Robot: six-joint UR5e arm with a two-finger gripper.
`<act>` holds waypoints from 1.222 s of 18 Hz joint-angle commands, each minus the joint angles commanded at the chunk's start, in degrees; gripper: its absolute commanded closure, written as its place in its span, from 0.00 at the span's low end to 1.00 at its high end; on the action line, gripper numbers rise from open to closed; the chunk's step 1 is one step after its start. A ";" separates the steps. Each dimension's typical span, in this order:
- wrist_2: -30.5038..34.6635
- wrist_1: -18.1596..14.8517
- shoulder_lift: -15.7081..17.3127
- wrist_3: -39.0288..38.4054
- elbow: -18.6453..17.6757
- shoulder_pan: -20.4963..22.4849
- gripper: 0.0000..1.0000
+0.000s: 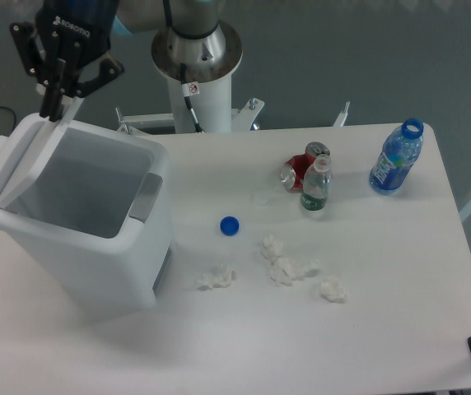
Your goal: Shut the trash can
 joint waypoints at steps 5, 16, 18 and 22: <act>1.93 0.00 -0.09 0.00 0.00 0.00 0.82; 2.46 0.26 -0.88 0.09 0.09 0.01 0.82; 4.38 0.26 -1.14 1.14 -0.17 0.09 0.81; 6.33 0.18 -1.58 1.67 -0.35 0.00 0.81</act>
